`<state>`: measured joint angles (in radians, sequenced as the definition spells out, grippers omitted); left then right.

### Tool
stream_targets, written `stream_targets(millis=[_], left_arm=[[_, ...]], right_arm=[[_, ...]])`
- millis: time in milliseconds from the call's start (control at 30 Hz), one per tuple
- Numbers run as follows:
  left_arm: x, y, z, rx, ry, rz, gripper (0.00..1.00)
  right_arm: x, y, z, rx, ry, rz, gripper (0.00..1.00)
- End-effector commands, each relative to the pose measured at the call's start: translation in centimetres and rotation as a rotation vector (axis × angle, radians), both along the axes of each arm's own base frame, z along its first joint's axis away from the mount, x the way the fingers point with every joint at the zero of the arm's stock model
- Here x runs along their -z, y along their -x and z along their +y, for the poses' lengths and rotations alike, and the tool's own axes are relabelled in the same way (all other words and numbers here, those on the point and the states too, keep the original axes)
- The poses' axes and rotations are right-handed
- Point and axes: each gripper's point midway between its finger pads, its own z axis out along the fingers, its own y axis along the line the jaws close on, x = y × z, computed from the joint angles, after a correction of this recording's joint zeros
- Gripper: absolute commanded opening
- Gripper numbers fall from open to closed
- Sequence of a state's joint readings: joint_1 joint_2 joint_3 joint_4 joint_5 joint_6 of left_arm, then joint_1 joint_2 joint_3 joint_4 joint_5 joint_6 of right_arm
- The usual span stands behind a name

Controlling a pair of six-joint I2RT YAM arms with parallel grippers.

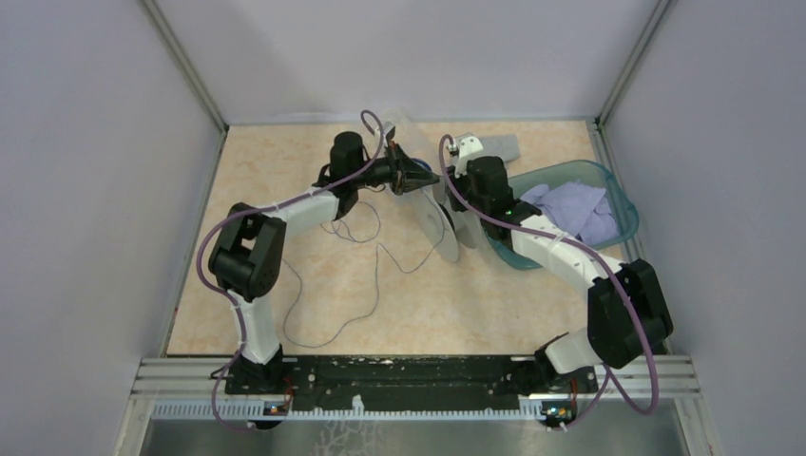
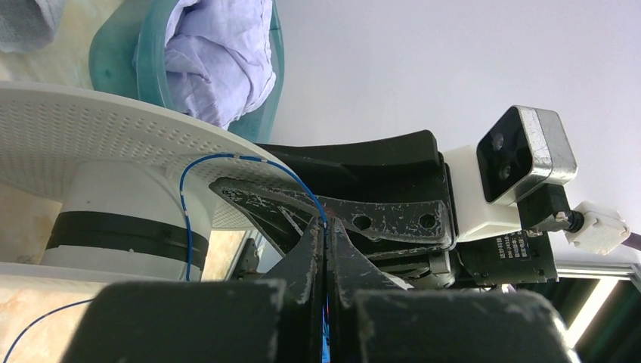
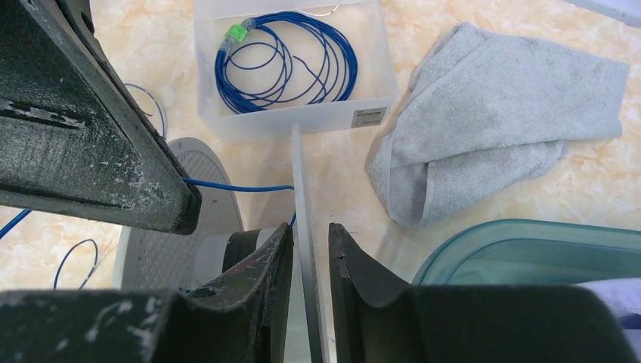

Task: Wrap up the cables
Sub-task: Wrap the cable around the cable reel.

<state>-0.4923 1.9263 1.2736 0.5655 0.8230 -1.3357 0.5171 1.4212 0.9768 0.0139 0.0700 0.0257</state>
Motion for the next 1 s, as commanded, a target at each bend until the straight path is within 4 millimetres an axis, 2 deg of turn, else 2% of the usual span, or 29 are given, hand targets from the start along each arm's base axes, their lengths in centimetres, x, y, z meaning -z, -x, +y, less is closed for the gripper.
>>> stream_targets(millis=[0, 433, 700, 967], left_arm=[[-1.3, 0.9, -0.1, 0.025, 0.036, -0.028, 0.00], [-2.4, 2.0, -0.6, 0.076, 0.079, -0.009, 0.00], [-1.9, 2.5, -0.7, 0.099, 0.075, 0.029, 0.00], [-1.2, 3.1, -0.8, 0.129, 0.080, 0.079, 0.00]], right_arm=[[-2.6, -0.5, 0.8, -0.014, -0.036, -0.072, 0.25], [-3.0, -0.7, 0.5, 0.011, -0.039, -0.085, 0.29], [-3.6, -0.6, 0.3, 0.021, -0.058, -0.111, 0.32], [-3.0, -0.7, -0.2, 0.032, -0.068, -0.102, 0.32]])
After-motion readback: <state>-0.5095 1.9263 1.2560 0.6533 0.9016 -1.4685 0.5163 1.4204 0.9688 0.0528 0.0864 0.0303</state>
